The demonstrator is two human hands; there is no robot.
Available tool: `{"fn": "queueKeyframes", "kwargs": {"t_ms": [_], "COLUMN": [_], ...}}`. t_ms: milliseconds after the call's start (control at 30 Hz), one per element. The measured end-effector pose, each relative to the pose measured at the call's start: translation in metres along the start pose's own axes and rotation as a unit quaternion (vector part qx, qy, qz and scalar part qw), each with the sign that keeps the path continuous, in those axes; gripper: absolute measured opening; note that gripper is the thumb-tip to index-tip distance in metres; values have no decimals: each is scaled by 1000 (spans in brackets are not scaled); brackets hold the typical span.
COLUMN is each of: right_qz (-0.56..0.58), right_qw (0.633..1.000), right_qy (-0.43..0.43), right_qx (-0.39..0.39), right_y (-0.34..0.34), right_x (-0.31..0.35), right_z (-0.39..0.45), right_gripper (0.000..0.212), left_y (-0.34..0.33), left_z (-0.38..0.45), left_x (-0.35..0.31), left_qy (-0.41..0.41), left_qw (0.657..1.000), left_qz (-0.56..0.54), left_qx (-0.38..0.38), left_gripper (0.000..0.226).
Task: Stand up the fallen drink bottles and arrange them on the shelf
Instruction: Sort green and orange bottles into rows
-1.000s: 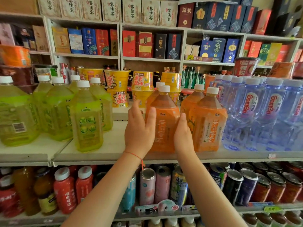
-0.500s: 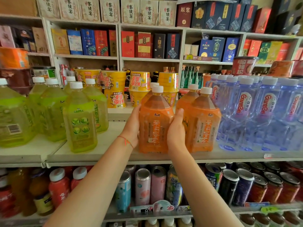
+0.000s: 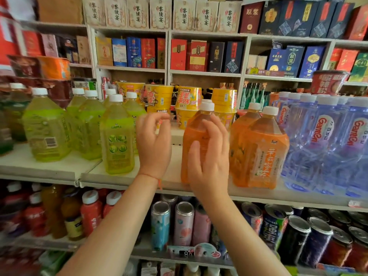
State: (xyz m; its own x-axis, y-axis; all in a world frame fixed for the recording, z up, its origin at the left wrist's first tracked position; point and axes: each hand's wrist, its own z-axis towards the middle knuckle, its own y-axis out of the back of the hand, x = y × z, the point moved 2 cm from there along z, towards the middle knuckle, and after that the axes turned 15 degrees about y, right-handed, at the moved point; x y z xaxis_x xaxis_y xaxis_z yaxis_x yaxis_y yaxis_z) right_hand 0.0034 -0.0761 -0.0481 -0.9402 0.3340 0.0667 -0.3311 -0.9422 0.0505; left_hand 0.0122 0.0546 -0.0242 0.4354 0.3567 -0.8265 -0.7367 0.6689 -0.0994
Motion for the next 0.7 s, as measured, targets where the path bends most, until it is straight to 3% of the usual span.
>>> {"fn": "queueKeyframes", "kwargs": {"t_ms": [100,200,267,333,433,500,600,667,700], "right_qz": [10,48,37,28,45,14,-64,-63,-62], "right_qw": [998,990,978,962,940,939,935,931,928], "right_qy": [51,-7,-74,-140,-212,-258,-309,-329,-337], "right_qx": [42,132,192,232,264,227,161,145,143], "right_y": [-23,-59,-81,-109,-150,-169,-162,-153,-148], "right_x": [17,26,29,33,42,41,30,25,23], "right_z": [-12,-22,-25,-23,-17,-14,-10,-6,-3], "right_gripper": [31,31,35,51,96,112,109,93,88], "left_y": [38,77,91,103,116,124,132,139,142], "left_z": [18,45,56,66,69,74,85,92,96], "left_x": [12,30,45,55,59,62,74,81,81], "left_qy": [-117,-17,103,156,123,122,175,117,51], "left_qw": [983,987,989,981,970,972,956,963,976], "left_qz": [64,59,52,115,193,141,14,33,66], "left_qx": [-124,-149,-93,-11,88,146,237,242,202], "left_gripper": [27,44,52,59,62,68,65,41,34]}}
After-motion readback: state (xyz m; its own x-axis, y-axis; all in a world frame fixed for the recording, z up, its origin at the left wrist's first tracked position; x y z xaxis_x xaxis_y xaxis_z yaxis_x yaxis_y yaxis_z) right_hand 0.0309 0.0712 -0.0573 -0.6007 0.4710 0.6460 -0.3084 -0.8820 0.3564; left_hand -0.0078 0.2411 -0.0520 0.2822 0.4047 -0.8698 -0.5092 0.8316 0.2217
